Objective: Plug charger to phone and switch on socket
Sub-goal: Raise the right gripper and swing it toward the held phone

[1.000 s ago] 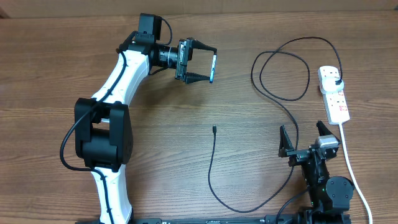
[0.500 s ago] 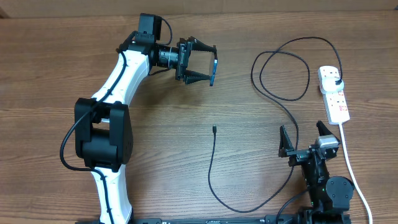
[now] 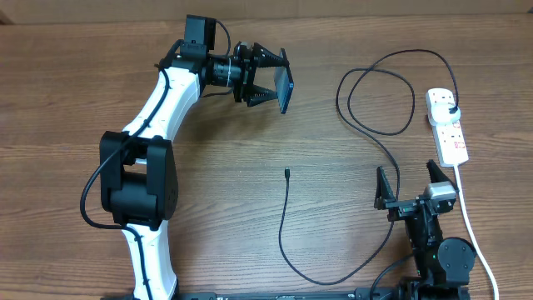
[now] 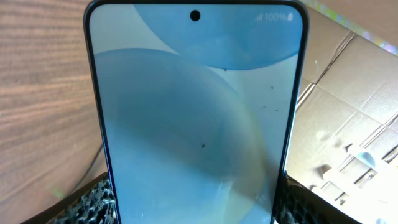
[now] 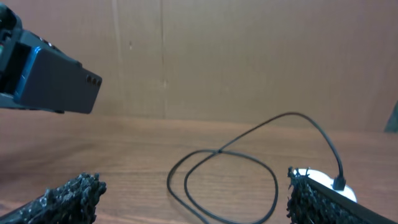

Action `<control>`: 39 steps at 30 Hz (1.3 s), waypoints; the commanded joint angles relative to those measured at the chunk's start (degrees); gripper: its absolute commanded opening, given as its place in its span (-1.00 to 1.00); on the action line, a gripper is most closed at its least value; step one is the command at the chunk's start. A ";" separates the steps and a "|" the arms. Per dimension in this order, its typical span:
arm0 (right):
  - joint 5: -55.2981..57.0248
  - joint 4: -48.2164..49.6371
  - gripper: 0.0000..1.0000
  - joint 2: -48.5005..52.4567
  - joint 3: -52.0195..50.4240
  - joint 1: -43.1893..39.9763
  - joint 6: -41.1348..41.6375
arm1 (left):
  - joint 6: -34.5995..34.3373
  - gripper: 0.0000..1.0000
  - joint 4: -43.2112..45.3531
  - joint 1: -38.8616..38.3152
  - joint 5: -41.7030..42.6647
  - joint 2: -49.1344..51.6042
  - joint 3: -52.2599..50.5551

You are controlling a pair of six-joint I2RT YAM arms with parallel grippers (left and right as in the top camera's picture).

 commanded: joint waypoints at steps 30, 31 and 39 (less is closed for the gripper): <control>-5.01 -7.98 1.00 23.30 18.95 0.33 6.23 | -1.16 -0.91 0.42 -0.13 -8.48 -1.97 1.68; -5.81 -8.02 1.00 25.53 20.17 0.33 6.25 | -1.16 -0.91 0.20 -0.13 -9.11 -2.38 1.68; -11.78 -7.91 1.00 41.79 29.66 0.33 8.92 | -0.26 -0.91 -3.28 -0.39 -11.15 -3.21 1.68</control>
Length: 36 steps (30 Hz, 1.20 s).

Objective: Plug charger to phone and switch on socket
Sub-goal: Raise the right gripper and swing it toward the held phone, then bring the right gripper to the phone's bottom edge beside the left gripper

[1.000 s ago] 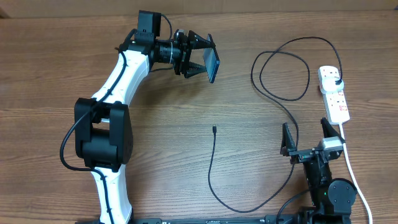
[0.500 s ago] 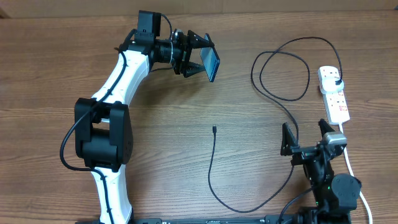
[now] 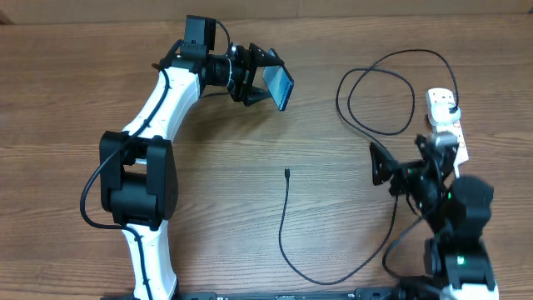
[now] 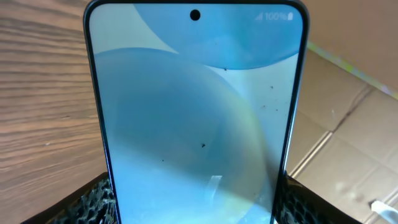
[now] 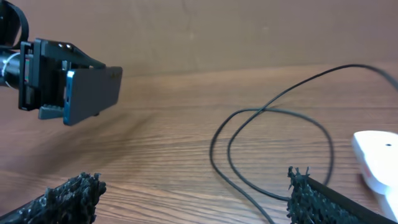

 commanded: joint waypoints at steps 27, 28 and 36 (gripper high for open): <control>-20.68 8.63 1.00 23.69 13.62 0.37 22.71 | 0.57 -0.91 -0.61 -2.64 -2.75 -3.32 1.68; -20.68 8.96 1.00 23.69 13.62 0.37 23.96 | 0.33 -0.91 -0.61 -2.67 -3.06 -3.48 1.68; -20.90 8.85 1.00 25.64 14.67 1.95 26.25 | 0.22 -0.91 -1.46 -2.67 -6.82 -6.51 1.68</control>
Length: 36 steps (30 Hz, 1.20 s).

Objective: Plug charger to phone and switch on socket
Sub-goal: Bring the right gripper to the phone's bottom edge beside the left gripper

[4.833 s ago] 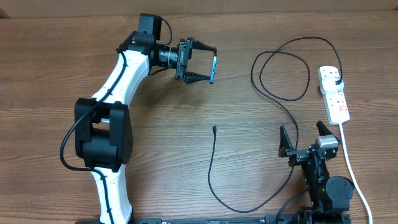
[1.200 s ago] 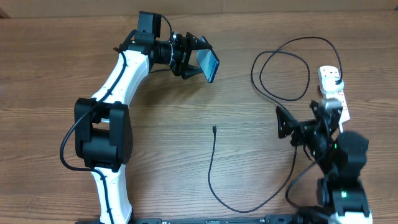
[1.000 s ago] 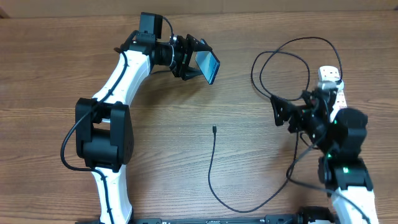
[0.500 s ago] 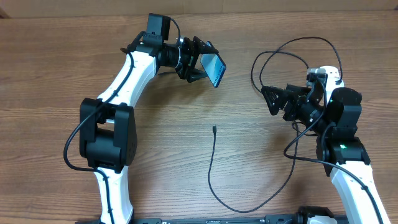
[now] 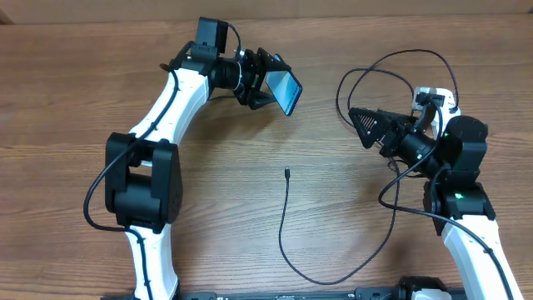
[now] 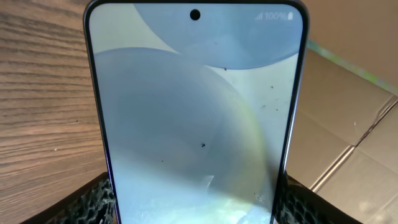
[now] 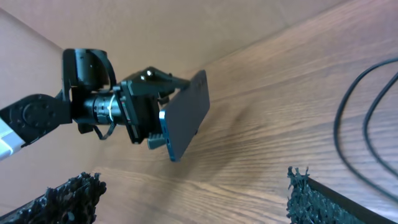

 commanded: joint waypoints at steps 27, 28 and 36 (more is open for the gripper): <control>16.24 0.57 1.00 9.22 4.52 13.42 3.23 | -1.36 -0.91 -5.09 -5.25 -7.32 -5.97 1.68; 16.24 0.68 1.00 9.22 4.50 13.55 3.23 | -1.62 -0.91 -5.07 -5.53 -7.50 -5.97 1.68; 15.47 0.96 1.00 9.22 4.50 13.55 3.54 | -5.42 -0.91 -5.07 -8.13 -9.29 -5.97 1.68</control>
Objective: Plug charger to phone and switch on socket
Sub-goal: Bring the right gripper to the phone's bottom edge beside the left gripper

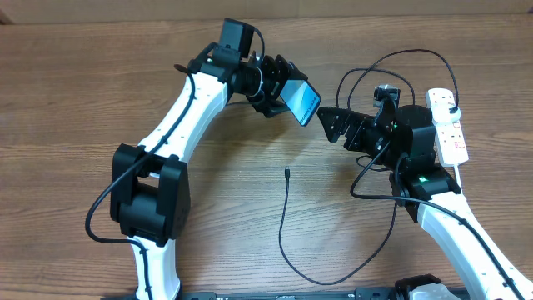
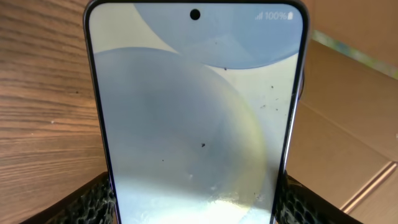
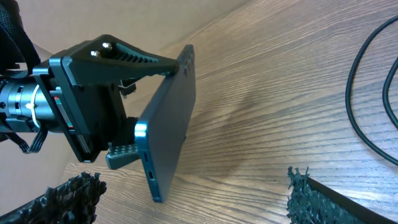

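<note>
A blue phone (image 1: 301, 103) with its screen lit is held off the table, my left gripper (image 1: 281, 93) shut on its sides. The screen (image 2: 196, 118) fills the left wrist view between the fingers (image 2: 93, 202). My right gripper (image 1: 331, 123) is open and empty, pointing left, just right of the phone. In the right wrist view the phone's back (image 3: 174, 118) and its port edge (image 3: 150, 174) stand close ahead. The black cable's plug tip (image 1: 286, 173) lies loose on the table. The white power strip (image 1: 447, 125) is at far right.
The black cable loops (image 1: 375, 92) behind my right arm and trails in a long curve (image 1: 287, 250) toward the table's front. The wooden table (image 1: 67, 100) extends left. Cardboard (image 2: 348, 124) shows behind the phone.
My left arm has brought the phone further right toward the middle. My right gripper has moved left and now sits close to the phone's lower edge, still open.
My left gripper held the phone at the back throughout. My right arm was first folded low at the front right, then raised beside the power strip, then turned left toward the phone. Now phone and right gripper nearly meet; the cable tip lies unmoved.
</note>
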Action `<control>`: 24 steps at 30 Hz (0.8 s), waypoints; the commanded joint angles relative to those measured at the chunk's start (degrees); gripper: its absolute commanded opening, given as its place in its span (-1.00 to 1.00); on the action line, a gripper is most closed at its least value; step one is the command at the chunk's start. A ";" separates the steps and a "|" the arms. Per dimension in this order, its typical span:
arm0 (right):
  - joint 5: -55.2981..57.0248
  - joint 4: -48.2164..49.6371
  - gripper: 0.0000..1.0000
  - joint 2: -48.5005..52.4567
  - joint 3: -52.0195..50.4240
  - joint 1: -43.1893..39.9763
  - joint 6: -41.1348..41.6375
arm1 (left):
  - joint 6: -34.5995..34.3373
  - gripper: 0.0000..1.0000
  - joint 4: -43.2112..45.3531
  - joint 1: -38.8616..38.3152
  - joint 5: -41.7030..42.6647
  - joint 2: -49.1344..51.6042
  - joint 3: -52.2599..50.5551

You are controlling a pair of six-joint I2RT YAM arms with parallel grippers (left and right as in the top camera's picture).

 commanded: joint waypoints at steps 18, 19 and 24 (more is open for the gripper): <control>1.62 -3.30 1.00 0.17 1.95 0.28 0.24 | -6.86 -0.91 0.13 -8.24 -5.84 -2.29 1.68; 2.16 -3.58 1.00 0.17 1.95 0.28 0.24 | -6.86 -0.91 0.28 -8.55 -5.88 -2.29 1.68; 2.43 -3.56 1.00 0.20 1.90 0.28 0.26 | -6.86 -0.91 0.31 -9.64 -5.70 -2.29 1.68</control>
